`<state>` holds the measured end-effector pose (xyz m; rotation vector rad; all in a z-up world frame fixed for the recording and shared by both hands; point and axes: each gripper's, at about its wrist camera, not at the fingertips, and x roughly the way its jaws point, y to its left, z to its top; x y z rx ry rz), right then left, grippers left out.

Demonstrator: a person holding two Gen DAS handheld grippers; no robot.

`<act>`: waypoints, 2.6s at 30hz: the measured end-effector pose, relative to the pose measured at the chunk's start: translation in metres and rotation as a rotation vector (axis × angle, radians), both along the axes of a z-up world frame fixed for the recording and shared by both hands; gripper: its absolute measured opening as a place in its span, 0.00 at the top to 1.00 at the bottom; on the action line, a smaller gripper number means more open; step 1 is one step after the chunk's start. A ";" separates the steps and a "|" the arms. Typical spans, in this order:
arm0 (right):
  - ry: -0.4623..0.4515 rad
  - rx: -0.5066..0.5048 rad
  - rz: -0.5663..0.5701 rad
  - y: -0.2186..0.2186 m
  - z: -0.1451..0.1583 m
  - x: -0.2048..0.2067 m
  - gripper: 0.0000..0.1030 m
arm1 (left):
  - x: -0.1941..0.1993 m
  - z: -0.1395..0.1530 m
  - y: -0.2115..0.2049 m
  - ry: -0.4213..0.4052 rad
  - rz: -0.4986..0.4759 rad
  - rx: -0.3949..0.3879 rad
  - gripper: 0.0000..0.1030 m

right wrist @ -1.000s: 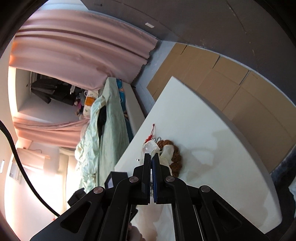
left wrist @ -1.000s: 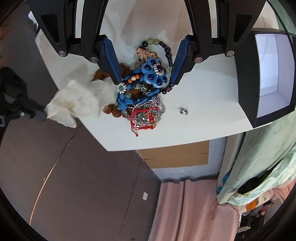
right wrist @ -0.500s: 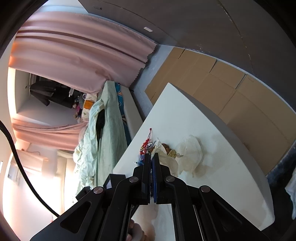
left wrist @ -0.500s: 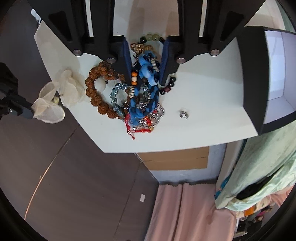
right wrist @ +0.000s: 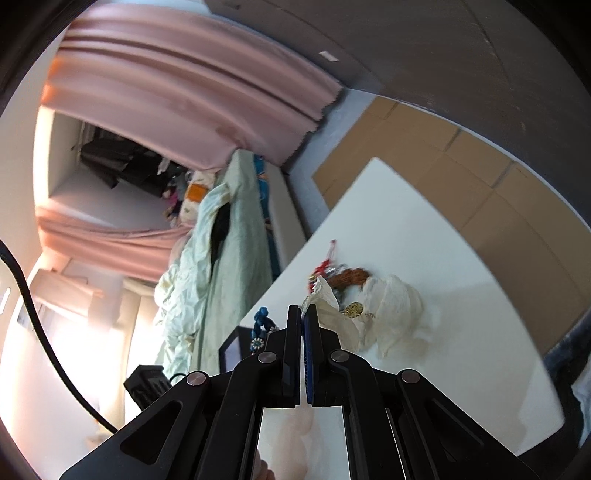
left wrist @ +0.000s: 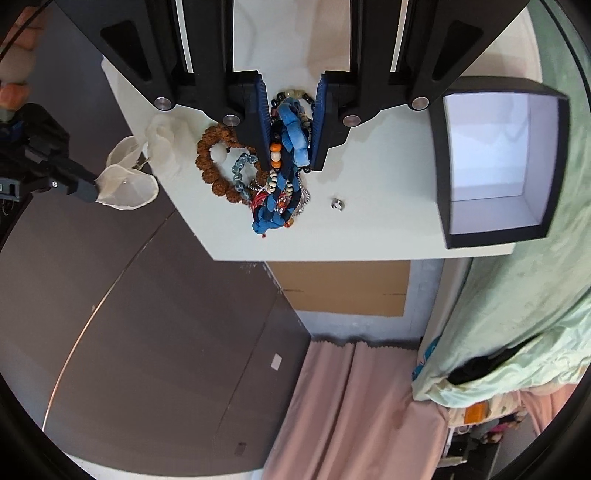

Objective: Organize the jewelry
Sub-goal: 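Carry both items over the black box and open both tools to drop them, then move both open tools back to the jewelry pile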

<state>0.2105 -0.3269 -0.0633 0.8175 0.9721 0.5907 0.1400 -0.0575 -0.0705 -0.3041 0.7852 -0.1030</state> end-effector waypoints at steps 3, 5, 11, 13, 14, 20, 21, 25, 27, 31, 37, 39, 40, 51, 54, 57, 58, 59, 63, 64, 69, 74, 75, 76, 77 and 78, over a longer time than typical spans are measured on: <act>-0.027 0.013 0.022 0.010 0.005 -0.005 0.97 | -0.010 0.008 0.006 -0.019 0.013 -0.003 0.79; -0.040 0.023 0.037 0.017 0.007 -0.008 0.97 | -0.015 0.012 0.010 -0.029 0.022 -0.004 0.79; -0.072 0.041 0.078 0.040 0.011 -0.012 0.97 | -0.032 0.026 0.027 -0.055 0.059 -0.018 0.79; -0.083 0.061 0.096 0.052 0.013 -0.017 0.97 | -0.038 0.031 0.034 -0.066 0.074 -0.022 0.79; -0.090 0.070 0.101 0.057 0.015 -0.019 0.97 | -0.041 0.032 0.036 -0.069 0.078 -0.022 0.79; -0.169 0.136 0.169 0.090 0.031 -0.031 0.97 | -0.053 0.044 0.056 -0.085 0.116 -0.030 0.79; -0.181 0.142 0.180 0.095 0.033 -0.033 0.97 | -0.056 0.046 0.061 -0.089 0.130 -0.032 0.79; -0.228 0.159 0.225 0.119 0.041 -0.040 0.97 | -0.063 0.053 0.076 -0.102 0.163 -0.039 0.79; -0.241 0.167 0.241 0.127 0.043 -0.042 0.97 | -0.066 0.056 0.082 -0.110 0.176 -0.040 0.79; -0.254 0.177 0.264 0.141 0.043 -0.044 0.97 | -0.070 0.060 0.094 -0.113 0.199 -0.041 0.79; -0.251 0.188 0.291 0.161 0.037 -0.040 0.97 | -0.077 0.063 0.111 -0.118 0.232 -0.036 0.79; -0.245 0.195 0.299 0.170 0.034 -0.040 0.97 | -0.078 0.063 0.116 -0.116 0.244 -0.039 0.79; -0.245 0.196 0.305 0.173 0.033 -0.040 0.97 | -0.078 0.062 0.118 -0.112 0.250 -0.042 0.79; -0.124 0.126 0.381 0.222 0.000 -0.026 0.80 | -0.071 0.055 0.139 -0.085 0.305 -0.056 0.79; -0.090 0.078 0.339 0.216 -0.010 -0.023 0.50 | -0.067 0.050 0.140 -0.066 0.307 -0.057 0.80; -0.102 0.045 0.338 0.207 -0.007 -0.023 0.50 | -0.061 0.047 0.139 -0.047 0.299 -0.062 0.79; -0.107 0.040 0.335 0.203 -0.005 -0.024 0.50 | -0.059 0.045 0.139 -0.040 0.297 -0.066 0.79; -0.111 0.033 0.332 0.200 -0.004 -0.024 0.50 | -0.057 0.043 0.138 -0.032 0.293 -0.069 0.79; -0.117 0.014 0.309 0.183 0.003 -0.024 0.50 | -0.045 0.035 0.130 0.024 0.268 -0.076 0.75; -0.116 0.010 0.304 0.179 0.005 -0.024 0.50 | -0.043 0.033 0.128 0.035 0.259 -0.079 0.69; -0.125 -0.010 0.248 0.144 0.012 -0.023 0.50 | -0.046 0.034 0.126 0.019 0.273 -0.104 0.24; -0.131 -0.073 0.137 0.092 0.020 -0.020 0.50 | -0.048 0.038 0.119 -0.011 0.275 -0.117 0.21; -0.125 -0.089 0.118 0.085 0.020 -0.017 0.50 | -0.047 0.037 0.115 -0.010 0.268 -0.121 0.21; -0.116 -0.102 0.099 0.077 0.019 -0.015 0.50 | -0.046 0.037 0.111 -0.011 0.258 -0.122 0.21; -0.106 -0.109 0.083 0.069 0.018 -0.013 0.50 | -0.044 0.037 0.108 -0.012 0.249 -0.122 0.21; -0.089 -0.119 0.065 0.060 0.015 -0.011 0.50 | -0.043 0.038 0.102 -0.017 0.234 -0.117 0.21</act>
